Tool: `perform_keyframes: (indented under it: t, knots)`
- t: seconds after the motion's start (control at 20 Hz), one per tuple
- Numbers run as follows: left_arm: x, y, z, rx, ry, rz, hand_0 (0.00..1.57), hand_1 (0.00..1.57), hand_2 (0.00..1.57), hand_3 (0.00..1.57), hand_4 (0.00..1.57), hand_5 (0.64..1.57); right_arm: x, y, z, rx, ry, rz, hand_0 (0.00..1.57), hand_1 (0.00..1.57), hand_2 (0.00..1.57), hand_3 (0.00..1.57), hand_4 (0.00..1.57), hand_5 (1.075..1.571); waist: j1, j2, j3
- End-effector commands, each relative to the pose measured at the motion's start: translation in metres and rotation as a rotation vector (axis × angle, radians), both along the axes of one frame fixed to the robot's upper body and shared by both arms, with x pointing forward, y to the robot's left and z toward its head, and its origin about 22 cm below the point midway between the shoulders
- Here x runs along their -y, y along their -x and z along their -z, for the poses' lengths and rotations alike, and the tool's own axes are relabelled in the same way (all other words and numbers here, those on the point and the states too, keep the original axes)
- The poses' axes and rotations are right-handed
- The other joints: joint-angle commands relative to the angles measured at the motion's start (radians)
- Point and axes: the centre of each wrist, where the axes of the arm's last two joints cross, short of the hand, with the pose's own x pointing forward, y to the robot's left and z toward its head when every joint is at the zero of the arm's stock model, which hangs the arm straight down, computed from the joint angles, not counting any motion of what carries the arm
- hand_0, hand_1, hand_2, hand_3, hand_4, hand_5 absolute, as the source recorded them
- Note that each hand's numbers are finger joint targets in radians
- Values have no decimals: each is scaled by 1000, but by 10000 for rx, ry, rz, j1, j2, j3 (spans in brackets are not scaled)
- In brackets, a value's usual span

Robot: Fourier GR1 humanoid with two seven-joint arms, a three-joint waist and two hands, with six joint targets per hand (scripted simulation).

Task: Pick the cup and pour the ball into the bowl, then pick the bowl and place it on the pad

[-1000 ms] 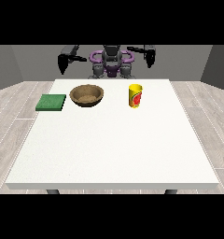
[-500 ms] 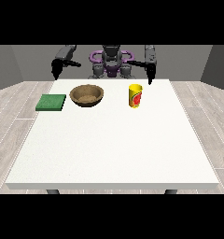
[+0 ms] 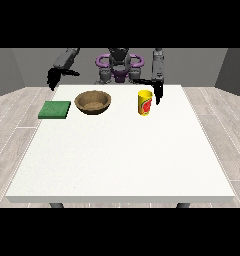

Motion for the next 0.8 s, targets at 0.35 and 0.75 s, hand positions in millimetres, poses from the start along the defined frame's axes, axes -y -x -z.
perform_keyframes:
  t: [0.35, 0.75]
  knots:
    - [3, -4, 44, -294, 18, 76, 0, 0, 0, 0, 0, 1219, 41, 0, 12, -69, -280, 337, 0, 0, 0, 0, 0, 1559, 63, 70, 2]
    - [-15, -12, 46, 371, -3460, -2748, 1312, 1312, 1571, 1571, 833, 1511, 30, -15, -29, 749, -7, -617, 0, 0, 0, 0, 0, 1556, -1184, 920, -7]
